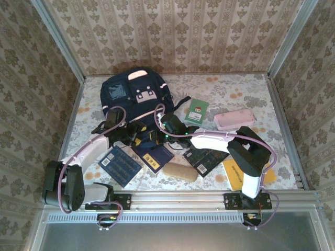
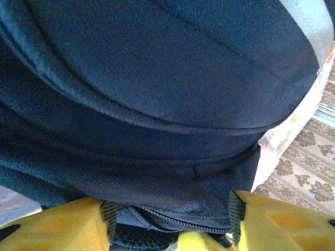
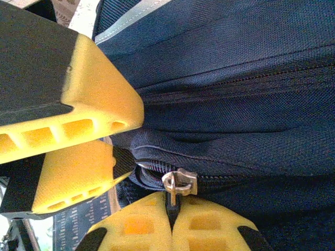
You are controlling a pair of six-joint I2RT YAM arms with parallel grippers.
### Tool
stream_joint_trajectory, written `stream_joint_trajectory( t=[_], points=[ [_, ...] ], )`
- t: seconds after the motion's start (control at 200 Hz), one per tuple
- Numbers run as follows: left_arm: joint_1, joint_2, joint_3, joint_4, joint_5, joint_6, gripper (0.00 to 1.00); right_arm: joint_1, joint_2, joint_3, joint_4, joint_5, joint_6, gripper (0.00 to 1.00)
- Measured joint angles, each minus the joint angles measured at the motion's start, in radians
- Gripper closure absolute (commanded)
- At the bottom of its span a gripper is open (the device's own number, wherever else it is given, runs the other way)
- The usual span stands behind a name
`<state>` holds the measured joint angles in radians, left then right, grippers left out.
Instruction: Pack the student bag
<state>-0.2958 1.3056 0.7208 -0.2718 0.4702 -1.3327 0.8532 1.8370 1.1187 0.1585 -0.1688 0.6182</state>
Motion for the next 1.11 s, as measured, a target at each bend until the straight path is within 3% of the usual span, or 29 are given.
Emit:
stream_joint_trajectory(
  t=[0.135, 0.49, 0.85, 1.105],
  points=[
    [0.0, 0.057, 0.014, 0.009, -0.003, 0.0, 0.54, 0.008, 0.009, 0.0, 0.0, 0.013, -0.001, 1.0],
    [-0.004, 0.126, 0.066, 0.009, -0.007, 0.07, 1.0, 0.01, 0.01, 0.0, -0.008, 0.08, -0.028, 1.0],
    [0.04, 0.067, 0.14, -0.103, -0.033, 0.183, 1.0, 0.003, -0.007, 0.003, -0.046, 0.116, -0.121, 1.0],
    [0.1, 0.02, 0.166, -0.153, -0.01, 0.245, 1.0, -0.068, -0.052, 0.012, -0.1, 0.109, -0.197, 1.0]
  ],
)
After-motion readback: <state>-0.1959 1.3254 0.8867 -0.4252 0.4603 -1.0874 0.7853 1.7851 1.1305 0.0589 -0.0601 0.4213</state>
